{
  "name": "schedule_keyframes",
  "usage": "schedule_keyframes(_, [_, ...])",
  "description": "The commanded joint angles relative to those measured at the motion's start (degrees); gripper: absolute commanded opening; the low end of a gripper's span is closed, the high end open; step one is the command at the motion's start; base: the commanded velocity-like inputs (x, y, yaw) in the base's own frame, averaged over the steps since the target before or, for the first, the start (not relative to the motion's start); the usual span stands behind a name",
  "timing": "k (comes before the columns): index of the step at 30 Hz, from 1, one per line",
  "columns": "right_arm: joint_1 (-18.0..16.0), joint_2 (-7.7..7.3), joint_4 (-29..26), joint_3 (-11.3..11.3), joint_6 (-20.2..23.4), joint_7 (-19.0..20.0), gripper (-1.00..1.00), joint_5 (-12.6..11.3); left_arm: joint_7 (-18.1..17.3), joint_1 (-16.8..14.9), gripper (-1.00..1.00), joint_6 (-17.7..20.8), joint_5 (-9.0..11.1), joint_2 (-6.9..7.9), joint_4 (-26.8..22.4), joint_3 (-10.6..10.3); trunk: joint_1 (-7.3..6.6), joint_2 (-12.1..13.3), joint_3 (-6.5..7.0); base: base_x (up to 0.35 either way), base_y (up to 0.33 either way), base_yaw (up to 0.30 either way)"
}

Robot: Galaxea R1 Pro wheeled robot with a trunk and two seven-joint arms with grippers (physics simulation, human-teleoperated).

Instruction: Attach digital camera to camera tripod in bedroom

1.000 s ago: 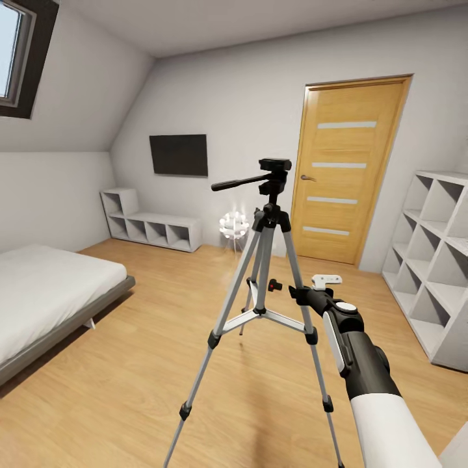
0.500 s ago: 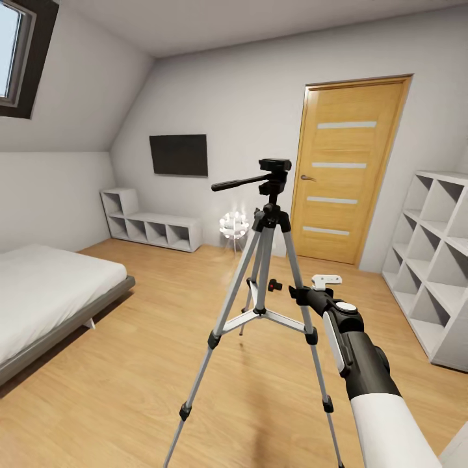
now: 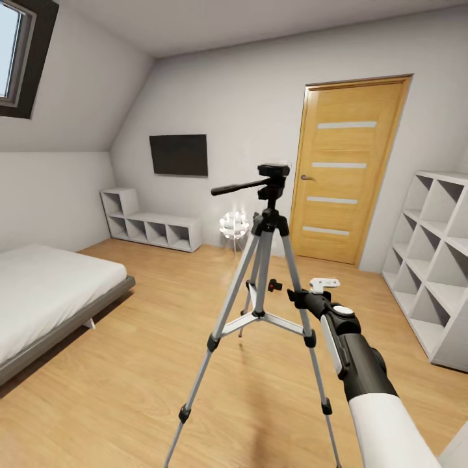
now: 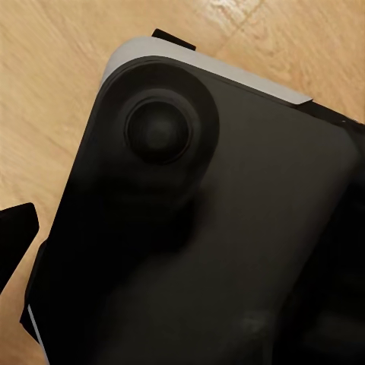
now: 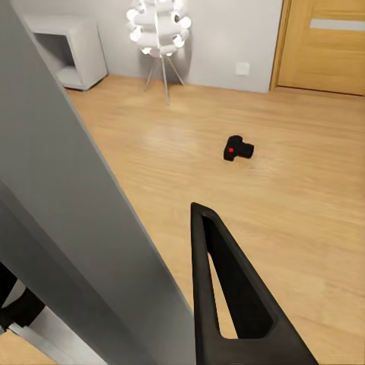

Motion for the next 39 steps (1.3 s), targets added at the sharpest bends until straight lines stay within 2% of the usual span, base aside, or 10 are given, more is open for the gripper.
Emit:
schedule_keyframes(1, [-0.05, 0.08, 1.08, -0.22, -1.26, 0.6, -1.0, 0.34, -0.02, 0.01, 1.0, -0.08, 0.03, -0.02, -0.06, 0.43, 0.0, -0.03, -0.05, 0.0, 0.0, 0.0])
schedule_keyframes(4, [-0.05, 0.08, 3.81, -0.27, -5.4, 0.75, -1.0, 0.39, -0.02, 0.01, 1.0, -0.08, 0.01, -0.02, -0.06, 0.43, 0.0, -0.03, -0.05, 0.0, 0.0, 0.0])
schedule_keyframes(25, [-0.05, 0.08, 4.56, -0.27, -6.46, 0.61, -1.0, 0.13, -0.02, 0.01, 1.0, -0.08, 0.05, -0.02, -0.06, 0.43, 0.0, -0.03, -0.05, 0.0, 0.0, 0.0])
schedule_keyframes(31, [-0.05, 0.08, 7.07, -0.27, -7.12, 0.58, -1.0, 0.23, -0.02, 0.01, 1.0, -0.08, 0.05, -0.02, -0.06, 0.43, 0.0, -0.03, -0.05, 0.0, 0.0, 0.0])
schedule_keyframes(32, [-0.05, 0.08, 7.33, -0.27, -7.44, 0.57, 1.0, 0.27, -0.02, 0.01, 1.0, -0.08, 0.05, -0.02, -0.06, 0.43, 0.0, -0.03, -0.05, 0.0, 0.0, 0.0])
schedule_keyframes(39, [-0.05, 0.08, 7.76, -0.22, -8.07, 0.58, 1.0, 0.34, -0.02, 0.01, 1.0, -0.08, 0.05, -0.02, -0.06, 0.43, 0.0, -0.03, -0.05, 0.0, 0.0, 0.0])
